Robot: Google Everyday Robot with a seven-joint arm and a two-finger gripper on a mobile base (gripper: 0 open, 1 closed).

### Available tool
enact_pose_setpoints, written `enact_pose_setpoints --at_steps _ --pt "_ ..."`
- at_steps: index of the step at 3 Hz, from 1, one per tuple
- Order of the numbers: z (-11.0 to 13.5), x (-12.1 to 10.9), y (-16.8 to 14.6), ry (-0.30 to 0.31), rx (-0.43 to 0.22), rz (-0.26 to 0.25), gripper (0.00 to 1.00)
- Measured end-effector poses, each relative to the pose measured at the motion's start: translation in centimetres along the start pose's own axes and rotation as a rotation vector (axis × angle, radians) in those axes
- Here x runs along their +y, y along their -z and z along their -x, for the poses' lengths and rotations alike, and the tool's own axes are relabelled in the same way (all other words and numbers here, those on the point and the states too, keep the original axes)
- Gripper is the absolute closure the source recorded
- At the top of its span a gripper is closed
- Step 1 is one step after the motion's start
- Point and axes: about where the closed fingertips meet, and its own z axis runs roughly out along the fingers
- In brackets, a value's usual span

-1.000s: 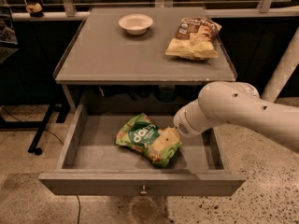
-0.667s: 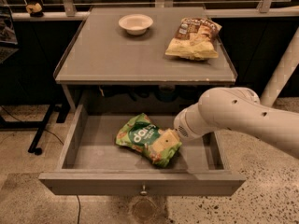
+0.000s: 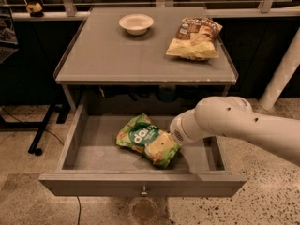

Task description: Pick green rice chip bag from top drawer and place on counter

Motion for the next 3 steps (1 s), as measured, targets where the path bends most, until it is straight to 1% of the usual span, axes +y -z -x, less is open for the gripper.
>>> enact_pose_setpoints --at_steps 1,3 --pt "-0.2 0.6 -1.4 -0.008 -0.005 0.029 0.00" --pt "-1.5 1.1 -4.7 -0.030 0.033 0.062 0.00"
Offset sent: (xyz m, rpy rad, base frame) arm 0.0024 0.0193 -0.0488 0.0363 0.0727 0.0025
